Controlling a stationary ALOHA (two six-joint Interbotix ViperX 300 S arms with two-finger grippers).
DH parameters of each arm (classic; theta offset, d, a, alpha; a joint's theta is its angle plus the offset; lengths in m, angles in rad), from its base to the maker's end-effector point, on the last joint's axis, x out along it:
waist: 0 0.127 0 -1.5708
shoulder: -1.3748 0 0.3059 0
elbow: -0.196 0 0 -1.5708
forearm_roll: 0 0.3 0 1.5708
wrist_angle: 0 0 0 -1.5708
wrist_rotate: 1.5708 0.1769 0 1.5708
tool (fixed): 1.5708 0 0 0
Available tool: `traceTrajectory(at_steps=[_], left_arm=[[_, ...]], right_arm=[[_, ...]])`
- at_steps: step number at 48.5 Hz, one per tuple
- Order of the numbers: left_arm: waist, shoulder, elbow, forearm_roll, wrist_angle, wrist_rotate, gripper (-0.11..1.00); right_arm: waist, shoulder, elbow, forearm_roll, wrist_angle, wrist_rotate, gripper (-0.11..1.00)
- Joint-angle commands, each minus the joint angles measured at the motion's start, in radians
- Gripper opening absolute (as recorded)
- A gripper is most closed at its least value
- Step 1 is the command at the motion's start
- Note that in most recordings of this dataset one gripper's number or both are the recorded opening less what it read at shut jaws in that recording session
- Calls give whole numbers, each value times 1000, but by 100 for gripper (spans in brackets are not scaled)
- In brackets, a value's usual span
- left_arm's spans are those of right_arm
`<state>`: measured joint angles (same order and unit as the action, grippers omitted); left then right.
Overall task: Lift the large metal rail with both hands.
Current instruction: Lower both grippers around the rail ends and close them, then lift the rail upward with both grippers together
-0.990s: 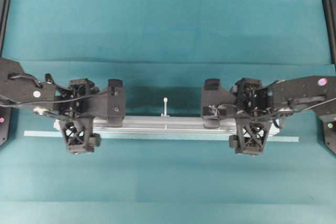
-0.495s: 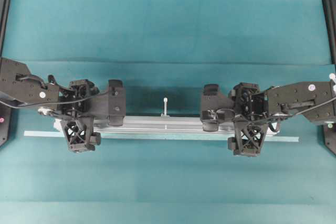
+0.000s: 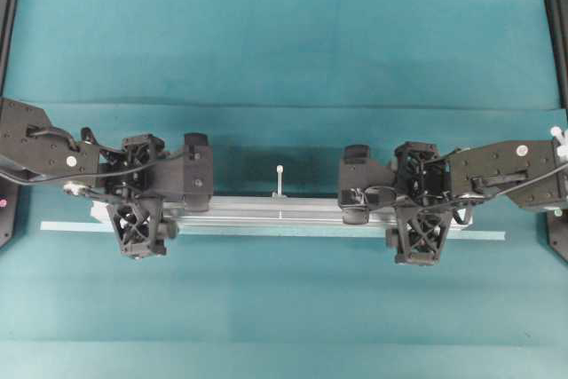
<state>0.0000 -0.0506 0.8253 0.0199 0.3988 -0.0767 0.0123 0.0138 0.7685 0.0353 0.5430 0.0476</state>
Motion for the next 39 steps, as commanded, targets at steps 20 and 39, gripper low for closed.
traceTrajectory(at_steps=[20,39], left_arm=[[-17,-9,-6,2,-3,-2,36],[-14,-97,-40,2,94,-6,36]], right_arm=[[3,9,-12,14,-5,6,38],[-5,-72,-69,25,80,6,38]])
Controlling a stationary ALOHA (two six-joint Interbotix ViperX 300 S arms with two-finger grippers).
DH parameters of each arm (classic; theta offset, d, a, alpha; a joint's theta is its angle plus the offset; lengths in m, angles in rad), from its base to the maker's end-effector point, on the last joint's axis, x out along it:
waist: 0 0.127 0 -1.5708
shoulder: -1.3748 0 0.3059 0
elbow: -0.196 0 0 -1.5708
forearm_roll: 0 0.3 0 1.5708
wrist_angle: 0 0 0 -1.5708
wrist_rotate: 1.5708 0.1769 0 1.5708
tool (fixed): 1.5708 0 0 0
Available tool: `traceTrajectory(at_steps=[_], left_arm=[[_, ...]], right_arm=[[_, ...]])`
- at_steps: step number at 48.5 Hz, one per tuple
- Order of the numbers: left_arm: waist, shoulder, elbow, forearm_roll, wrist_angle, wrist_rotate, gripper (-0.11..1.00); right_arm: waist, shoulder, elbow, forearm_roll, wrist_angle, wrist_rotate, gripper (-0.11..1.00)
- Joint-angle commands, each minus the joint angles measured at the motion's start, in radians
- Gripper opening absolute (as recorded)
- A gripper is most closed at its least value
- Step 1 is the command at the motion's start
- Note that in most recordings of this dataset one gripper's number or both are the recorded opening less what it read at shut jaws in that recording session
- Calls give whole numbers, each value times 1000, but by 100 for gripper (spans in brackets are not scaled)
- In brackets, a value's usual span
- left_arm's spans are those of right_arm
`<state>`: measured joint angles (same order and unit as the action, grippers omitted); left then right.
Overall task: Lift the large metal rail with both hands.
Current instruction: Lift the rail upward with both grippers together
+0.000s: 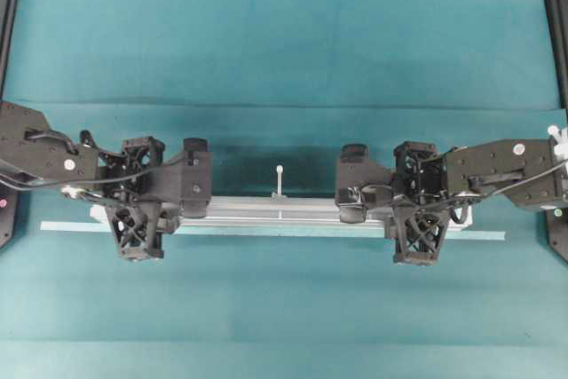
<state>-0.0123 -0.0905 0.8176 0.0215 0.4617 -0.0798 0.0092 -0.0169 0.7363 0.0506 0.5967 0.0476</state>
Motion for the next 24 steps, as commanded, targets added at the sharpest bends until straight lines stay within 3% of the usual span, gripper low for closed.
traceTrajectory(at_steps=[1,24], left_arm=[[-2,-67,-35,0,41,-3,36],[17,-347,-133,0,278,0,36]], right_arm=[[-3,-49,-43,14,38,6,38],[-23,-190,-239,43,397,3,38]])
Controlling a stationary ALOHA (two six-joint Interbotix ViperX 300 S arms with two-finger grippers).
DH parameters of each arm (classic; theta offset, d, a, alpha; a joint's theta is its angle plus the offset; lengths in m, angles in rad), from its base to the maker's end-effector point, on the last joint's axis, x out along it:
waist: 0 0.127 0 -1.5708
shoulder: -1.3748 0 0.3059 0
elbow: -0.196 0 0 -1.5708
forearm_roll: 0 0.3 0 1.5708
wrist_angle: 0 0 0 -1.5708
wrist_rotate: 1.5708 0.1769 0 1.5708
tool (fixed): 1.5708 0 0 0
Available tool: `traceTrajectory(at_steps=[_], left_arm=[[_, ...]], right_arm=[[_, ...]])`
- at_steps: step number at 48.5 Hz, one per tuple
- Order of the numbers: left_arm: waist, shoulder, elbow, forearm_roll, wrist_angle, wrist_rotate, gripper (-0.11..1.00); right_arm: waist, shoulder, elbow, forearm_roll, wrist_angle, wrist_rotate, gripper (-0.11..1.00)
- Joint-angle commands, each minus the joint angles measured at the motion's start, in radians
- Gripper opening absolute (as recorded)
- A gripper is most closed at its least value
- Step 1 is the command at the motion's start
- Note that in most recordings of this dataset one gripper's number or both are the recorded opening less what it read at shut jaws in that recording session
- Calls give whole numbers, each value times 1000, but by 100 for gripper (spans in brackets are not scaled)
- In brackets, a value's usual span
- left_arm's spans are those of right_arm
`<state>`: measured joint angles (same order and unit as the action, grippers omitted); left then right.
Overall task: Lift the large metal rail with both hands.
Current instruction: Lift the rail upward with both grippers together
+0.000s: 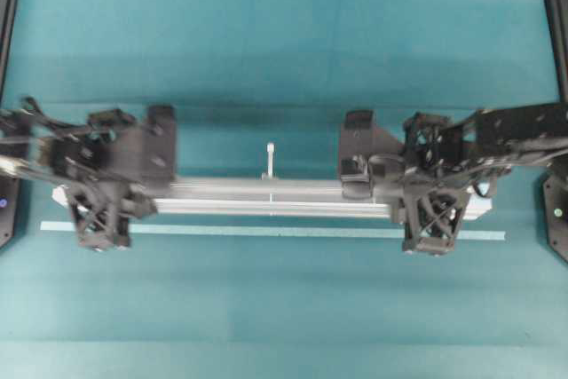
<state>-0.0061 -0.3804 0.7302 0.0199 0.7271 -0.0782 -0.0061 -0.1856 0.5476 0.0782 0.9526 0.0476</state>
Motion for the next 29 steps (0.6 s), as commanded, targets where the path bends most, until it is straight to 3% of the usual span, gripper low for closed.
traceTrajectory(at_steps=[1,11,29], left_arm=[[11,-66,-49,2,17,-2,36],[14,-126,-97,2,75,-2,36],[23,-156,-213,2,110,0,36]], right_arm=[[-8,-25,-61,20,58,0,38],[-9,-31,-138,67,196,5,38],[-18,-40,-313,69,344,9,38]])
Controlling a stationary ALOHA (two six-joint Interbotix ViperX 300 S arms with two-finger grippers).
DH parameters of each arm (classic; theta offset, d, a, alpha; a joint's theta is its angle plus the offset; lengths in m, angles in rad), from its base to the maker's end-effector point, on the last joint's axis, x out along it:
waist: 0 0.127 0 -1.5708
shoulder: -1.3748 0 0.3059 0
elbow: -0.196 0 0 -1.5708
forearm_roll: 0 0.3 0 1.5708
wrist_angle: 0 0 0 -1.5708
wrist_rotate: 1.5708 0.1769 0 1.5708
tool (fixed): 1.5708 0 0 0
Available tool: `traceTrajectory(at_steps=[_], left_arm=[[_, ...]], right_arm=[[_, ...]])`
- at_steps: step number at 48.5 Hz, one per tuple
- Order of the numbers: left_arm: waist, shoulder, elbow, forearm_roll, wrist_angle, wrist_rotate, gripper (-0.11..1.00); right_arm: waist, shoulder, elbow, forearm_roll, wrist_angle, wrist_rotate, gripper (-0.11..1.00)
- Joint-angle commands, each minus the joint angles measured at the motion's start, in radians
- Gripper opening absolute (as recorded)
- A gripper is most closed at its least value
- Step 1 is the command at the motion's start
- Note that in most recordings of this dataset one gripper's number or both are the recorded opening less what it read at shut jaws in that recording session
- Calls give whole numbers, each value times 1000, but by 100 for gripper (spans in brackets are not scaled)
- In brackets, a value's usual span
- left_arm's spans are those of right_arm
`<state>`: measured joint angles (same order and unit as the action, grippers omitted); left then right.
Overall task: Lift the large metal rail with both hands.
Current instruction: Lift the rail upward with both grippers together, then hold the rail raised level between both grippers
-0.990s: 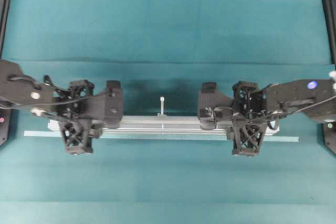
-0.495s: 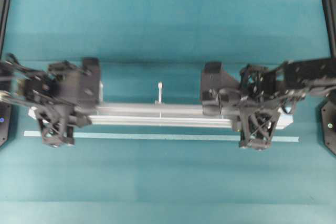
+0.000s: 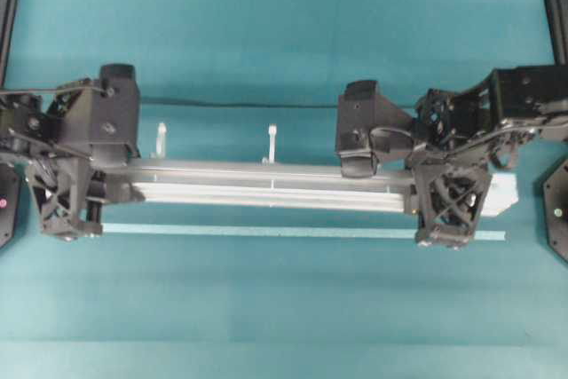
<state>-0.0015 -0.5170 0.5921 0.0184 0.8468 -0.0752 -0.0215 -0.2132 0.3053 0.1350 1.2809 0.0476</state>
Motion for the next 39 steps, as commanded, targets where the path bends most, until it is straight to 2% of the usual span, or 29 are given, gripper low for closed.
traceTrajectory(at_steps=[1,16,24,39], left_arm=[[18,-20,-83,3,-3,-3,36],[20,-14,-186,3,35,-2,36],[20,-11,-222,3,37,-2,36],[29,-5,-321,3,81,25,36]], right_arm=[[-5,-12,-83,12,28,9,38],[-9,-11,-236,12,202,15,38],[-11,-5,-316,9,272,48,38],[-9,-12,-382,6,305,52,38]])
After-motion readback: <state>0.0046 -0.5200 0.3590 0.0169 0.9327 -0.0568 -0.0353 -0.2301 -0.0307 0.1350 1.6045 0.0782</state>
